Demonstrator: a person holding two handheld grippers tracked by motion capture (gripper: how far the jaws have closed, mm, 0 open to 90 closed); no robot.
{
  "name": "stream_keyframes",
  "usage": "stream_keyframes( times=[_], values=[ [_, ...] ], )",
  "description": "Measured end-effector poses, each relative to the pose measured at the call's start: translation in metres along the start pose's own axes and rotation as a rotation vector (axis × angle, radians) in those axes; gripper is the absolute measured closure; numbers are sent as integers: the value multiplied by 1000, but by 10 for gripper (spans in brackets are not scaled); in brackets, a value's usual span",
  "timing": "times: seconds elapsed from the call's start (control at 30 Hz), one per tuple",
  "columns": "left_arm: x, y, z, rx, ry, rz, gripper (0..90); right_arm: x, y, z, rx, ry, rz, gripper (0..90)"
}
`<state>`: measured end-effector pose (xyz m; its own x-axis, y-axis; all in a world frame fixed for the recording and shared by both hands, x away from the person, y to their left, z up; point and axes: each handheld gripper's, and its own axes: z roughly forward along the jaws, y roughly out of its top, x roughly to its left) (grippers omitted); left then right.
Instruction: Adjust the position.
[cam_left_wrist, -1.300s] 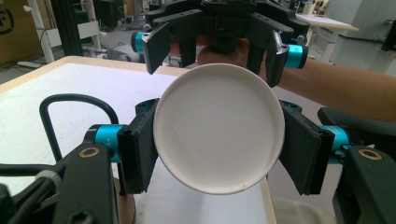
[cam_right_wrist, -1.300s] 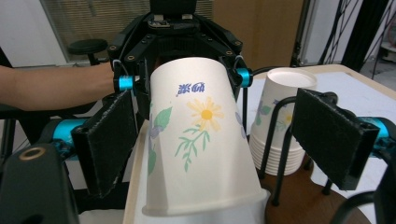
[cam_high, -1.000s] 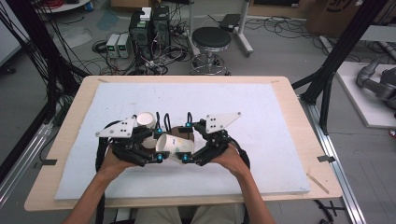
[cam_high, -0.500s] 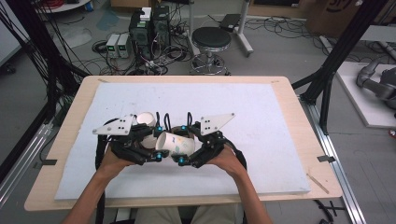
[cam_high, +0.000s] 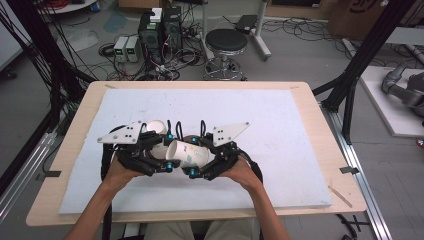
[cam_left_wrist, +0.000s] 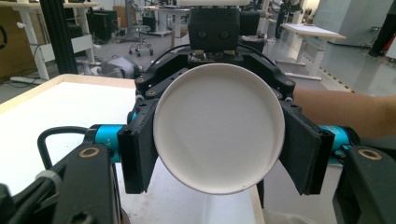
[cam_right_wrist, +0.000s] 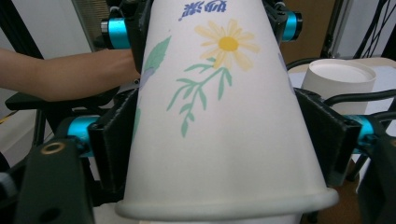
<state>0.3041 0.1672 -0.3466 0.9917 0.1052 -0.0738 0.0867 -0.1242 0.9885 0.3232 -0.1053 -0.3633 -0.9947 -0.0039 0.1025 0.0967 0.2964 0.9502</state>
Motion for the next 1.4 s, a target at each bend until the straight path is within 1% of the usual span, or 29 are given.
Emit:
stream_keyframes(
  times=[0.03, 0.07, 0.23, 0.6, 0.7, 0.77, 0.8, 0.83, 0.87, 0.9, 0.93, 0.97, 1.0, 1.07, 1.23, 1.27, 1.4],
  values=[
    [0, 0, 0, 0, 1, 1, 355, 0, 0, 0, -2, 2, -5, 250],
    [0, 0, 0, -1, 0, 1, 355, 0, -1, 0, -4, 0, -7, 254],
    [0, 0, 0, 5, -6, 2, 355, 0, -2, 0, -3, 11, -8, 261],
    [0, -1, -1, 2, -11, -3, 358, 1, -1, -2, -5, 9, -12, 294],
    [0, -1, -1, 2, -8, 1, 354, 1, -1, -2, -8, 6, -8, 294],
    [-1, -1, -1, 0, 0, 11, 346, 1, -1, -2, -11, 4, -11, 293],
    [-1, -1, -1, -5, 12, 15, 332, 1, -1, -2, -14, 5, -14, 293],
    [-2, -1, 1, -3, 45, 12, 213, 1, -1, -3, -12, 3, -13, 293],
    [-2, -1, 1, 5, 79, 11, 132, 1, -1, -3, -11, 1, -10, 293],
    [-3, -1, 1, 10, 89, 18, 86, 1, -1, -3, -10, 2, -9, 293],
    [-2, -2, 1, 8, 72, 21, 85, 1, -1, -3, -11, 1, -10, 293],
    [-2, -2, 0, -2, 46, 21, 78, 1, -1, -3, -14, 4, -7, 293],
    [-2, -3, 0, -8, 41, 25, 72, 1, -1, -3, -15, 2, -10, 293],
    [-3, -3, -1, -2, 35, 31, 72, 1, -1, -4, -16, -5, -12, 293],
    [-3, -3, -3, 3, 45, 34, 72, 1, -1, -6, -19, -4, -8, 293],
    [-3, -3, -4, 8, 41, 30, 72, 1, -1, -6, -16, -6, -7, 293],
    [-4, -4, -5, 35, 52, 26, 73, 0, -2, -7, -8, -7, -3, 293]
  ],
)
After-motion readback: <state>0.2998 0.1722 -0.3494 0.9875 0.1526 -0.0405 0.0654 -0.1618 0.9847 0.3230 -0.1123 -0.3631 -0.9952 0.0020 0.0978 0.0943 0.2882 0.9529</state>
